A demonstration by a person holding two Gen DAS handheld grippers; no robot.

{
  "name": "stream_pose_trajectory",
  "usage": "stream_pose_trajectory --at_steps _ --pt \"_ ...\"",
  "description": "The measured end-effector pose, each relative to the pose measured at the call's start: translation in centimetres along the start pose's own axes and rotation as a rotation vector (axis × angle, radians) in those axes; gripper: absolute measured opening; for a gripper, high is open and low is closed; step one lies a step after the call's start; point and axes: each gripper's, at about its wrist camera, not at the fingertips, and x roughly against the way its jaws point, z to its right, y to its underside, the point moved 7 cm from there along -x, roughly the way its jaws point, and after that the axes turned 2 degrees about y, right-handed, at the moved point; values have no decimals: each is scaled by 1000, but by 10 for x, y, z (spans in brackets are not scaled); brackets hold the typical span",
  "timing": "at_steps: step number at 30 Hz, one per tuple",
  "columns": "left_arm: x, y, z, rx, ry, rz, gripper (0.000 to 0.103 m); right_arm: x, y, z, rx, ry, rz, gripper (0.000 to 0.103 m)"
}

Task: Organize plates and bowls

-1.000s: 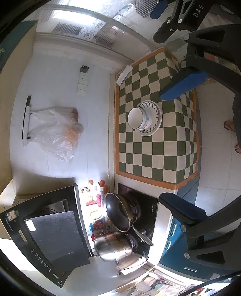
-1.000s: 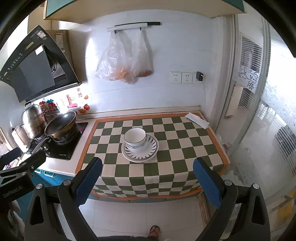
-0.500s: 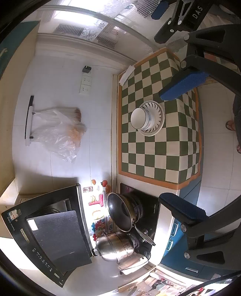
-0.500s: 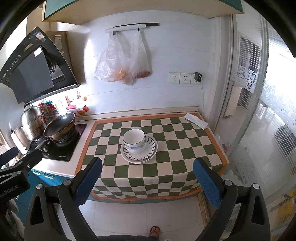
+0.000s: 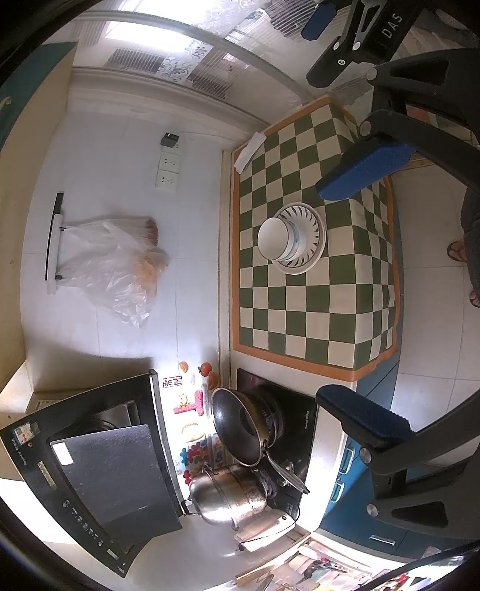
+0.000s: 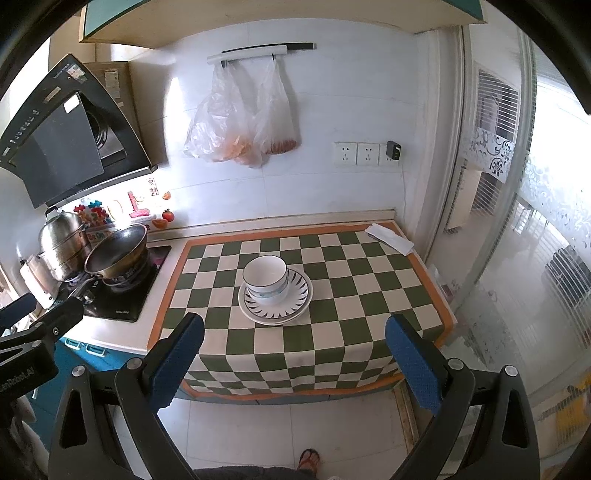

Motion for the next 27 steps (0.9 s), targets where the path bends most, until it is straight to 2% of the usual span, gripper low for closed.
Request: stream_pose_trajectory --at_steps 27 --pt "-6 5 -3 10 -6 -16 102 -4 6 -3 -6 0 -10 101"
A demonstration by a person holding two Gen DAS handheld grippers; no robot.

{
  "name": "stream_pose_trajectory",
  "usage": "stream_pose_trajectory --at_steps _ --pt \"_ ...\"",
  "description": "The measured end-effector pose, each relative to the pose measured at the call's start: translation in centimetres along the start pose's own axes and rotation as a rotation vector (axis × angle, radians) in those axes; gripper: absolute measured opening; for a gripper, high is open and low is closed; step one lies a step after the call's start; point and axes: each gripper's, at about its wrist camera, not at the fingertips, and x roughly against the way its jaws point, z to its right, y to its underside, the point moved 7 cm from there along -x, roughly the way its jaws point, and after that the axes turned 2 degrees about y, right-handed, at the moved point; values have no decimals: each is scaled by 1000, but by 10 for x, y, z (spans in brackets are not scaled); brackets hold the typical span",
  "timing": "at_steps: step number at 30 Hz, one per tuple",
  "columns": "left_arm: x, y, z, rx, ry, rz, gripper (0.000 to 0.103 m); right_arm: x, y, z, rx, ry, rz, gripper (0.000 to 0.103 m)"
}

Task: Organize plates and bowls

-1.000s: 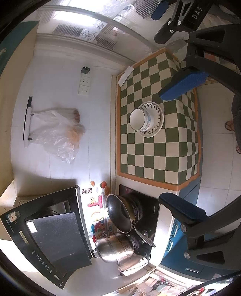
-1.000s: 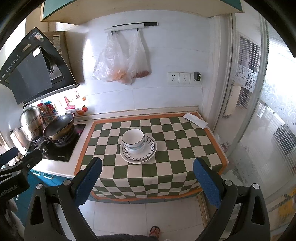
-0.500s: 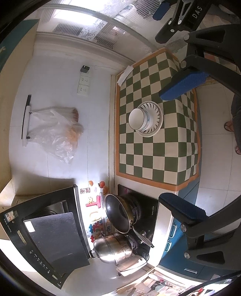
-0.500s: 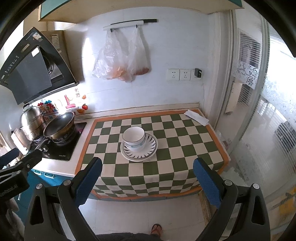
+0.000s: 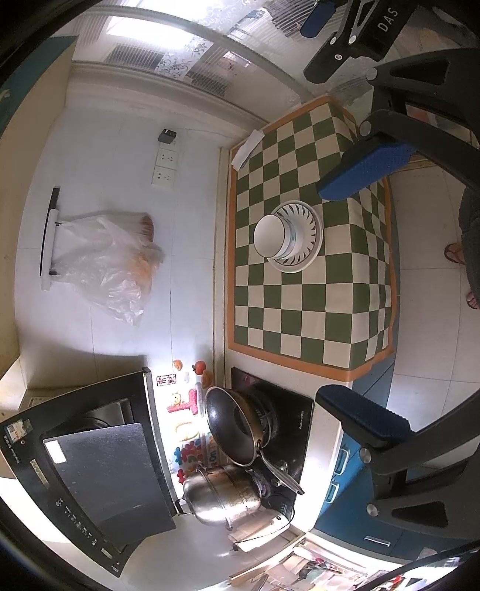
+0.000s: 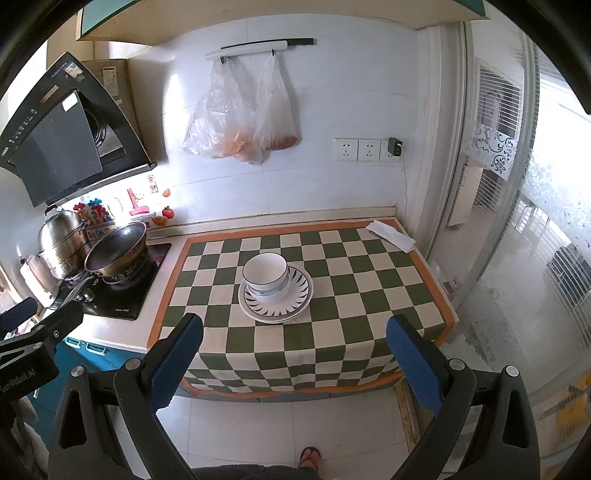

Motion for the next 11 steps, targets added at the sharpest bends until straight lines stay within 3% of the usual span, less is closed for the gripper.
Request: stream_pose_trajectory --at_steps 11 --pt "-4 2 1 3 13 -13 102 -1 -1 1 6 1 -2 102"
